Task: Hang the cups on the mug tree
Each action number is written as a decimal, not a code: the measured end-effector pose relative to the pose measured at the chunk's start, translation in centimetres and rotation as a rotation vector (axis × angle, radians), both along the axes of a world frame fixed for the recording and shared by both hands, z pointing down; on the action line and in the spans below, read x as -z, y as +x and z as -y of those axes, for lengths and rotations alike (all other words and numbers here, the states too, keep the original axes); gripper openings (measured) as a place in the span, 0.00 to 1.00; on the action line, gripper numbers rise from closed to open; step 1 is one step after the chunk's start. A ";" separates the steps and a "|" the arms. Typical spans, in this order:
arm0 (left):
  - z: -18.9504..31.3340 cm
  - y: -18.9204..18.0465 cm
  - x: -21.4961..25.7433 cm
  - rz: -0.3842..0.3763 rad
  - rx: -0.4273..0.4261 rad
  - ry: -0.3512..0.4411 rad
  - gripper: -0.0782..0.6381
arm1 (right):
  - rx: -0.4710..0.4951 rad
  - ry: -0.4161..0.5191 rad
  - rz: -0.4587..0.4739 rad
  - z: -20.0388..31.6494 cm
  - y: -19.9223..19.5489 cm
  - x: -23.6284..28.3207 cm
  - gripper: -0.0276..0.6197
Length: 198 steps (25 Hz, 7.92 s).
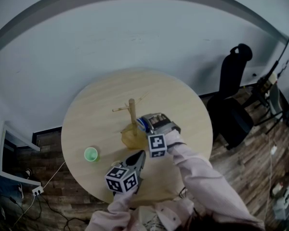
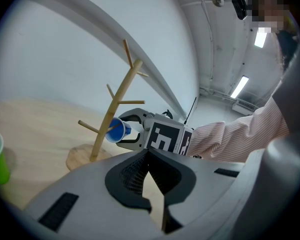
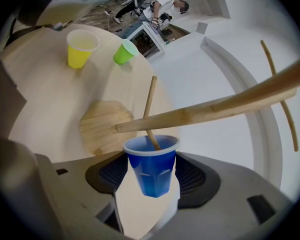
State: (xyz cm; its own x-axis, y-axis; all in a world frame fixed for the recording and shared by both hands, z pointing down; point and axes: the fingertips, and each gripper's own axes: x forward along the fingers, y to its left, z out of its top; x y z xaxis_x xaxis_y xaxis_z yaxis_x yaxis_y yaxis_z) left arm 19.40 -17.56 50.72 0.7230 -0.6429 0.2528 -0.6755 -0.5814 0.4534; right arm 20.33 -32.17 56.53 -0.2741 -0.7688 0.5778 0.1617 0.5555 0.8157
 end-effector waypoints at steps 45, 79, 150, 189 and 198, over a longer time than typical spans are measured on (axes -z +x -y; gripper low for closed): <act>-0.5 -0.5 -0.6 -0.002 0.018 -0.024 0.11 | 0.035 0.040 0.056 -0.6 -1.5 -0.7 0.64; -3.8 -0.2 0.3 0.009 0.065 0.051 0.11 | -0.146 -0.112 0.575 -8.8 -0.4 2.2 0.07; -12.9 -13.6 -5.5 0.008 0.211 -0.071 0.11 | -0.423 -0.695 1.090 -22.6 -11.4 -6.9 0.41; -13.2 -16.9 -6.3 0.024 0.307 -0.090 0.11 | -0.437 -0.727 1.087 -20.3 -15.5 -8.6 0.48; -13.2 -16.5 -6.3 0.021 0.297 -0.086 0.11 | -0.443 -0.725 1.094 -20.4 -14.8 -8.6 0.48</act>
